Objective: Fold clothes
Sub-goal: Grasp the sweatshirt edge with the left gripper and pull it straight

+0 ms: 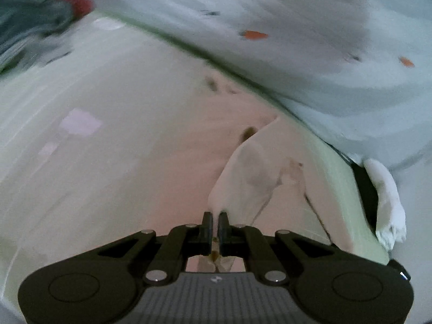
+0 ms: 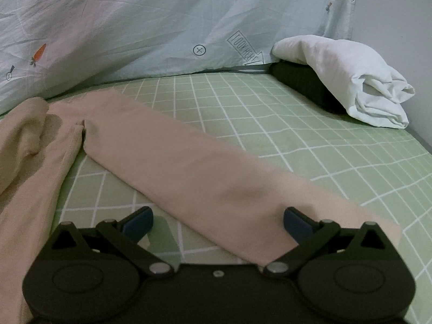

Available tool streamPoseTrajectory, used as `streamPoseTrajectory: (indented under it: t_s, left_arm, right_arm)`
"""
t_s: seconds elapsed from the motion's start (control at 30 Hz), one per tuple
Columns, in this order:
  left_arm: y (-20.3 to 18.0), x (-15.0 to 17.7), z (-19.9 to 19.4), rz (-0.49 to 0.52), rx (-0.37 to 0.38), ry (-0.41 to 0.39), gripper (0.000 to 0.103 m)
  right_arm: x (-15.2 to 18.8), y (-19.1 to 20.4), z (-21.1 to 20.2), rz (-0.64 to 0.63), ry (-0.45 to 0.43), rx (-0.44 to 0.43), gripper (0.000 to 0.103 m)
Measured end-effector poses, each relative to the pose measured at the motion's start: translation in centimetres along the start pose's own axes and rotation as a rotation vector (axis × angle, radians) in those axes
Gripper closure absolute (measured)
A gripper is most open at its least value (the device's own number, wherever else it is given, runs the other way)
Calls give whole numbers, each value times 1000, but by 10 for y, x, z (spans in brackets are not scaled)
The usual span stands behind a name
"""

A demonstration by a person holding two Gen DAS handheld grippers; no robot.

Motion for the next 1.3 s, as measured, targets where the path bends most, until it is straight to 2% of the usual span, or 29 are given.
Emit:
streamPoseTrajectory:
  t_s: [0.13,0.23,0.3,0.4,0.47,0.63,0.67,0.77,0.83,0.9,1.07,1.2,1.3]
  left_arm:
    - [39,17,-4,-145,-62,44,98]
    - [54,31,1,-173,-115,111,97]
    - [54,35,4,-155,-144,143,96]
    - [50,36,6,-109,-183,172,86]
    - [46,32,7,-73,-213,174,66]
    - [32,17,8,21,-307,122,50]
    - [29,14,9,28,-307,109,47]
    - [18,8,14,63,-302,77,44]
    - [11,6,15,94,-295,66,42]
    - [1,5,20,119,-268,55,39]
    - [-24,4,33,181,-203,35,35]
    - [-36,6,43,227,-187,51,35]
    - [-40,7,45,245,-184,58,35]
  right_arm:
    - [0,0,0,-1,-1,1,0]
    - [0,-1,0,-2,-1,1,0]
    - [-1,-1,0,-3,-1,1,0]
    - [0,0,0,-2,0,3,0]
    - [0,0,-1,-2,1,1,0]
    - [0,-1,-1,-5,15,-12,0]
    - [-1,-1,-2,-10,33,-17,0]
    - [-5,-5,-6,-9,100,-26,0]
    - [-7,-18,-17,64,84,-12,0]
    - [-9,-36,-27,137,51,45,0]
    - [1,-77,-28,261,80,184,0]
    - [14,-90,-17,283,148,231,0]
    - [18,-87,-14,253,163,242,0]
Point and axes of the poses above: each gripper's, at about its wrist camera, not at the fingertips, and z roughly the way its jaws point, y to its left, x to its underside, the point moved 7 cm from there along z, roughly the way its jaws point, and after that the axes turned 11 degrees about x, right-handed, at the moved point
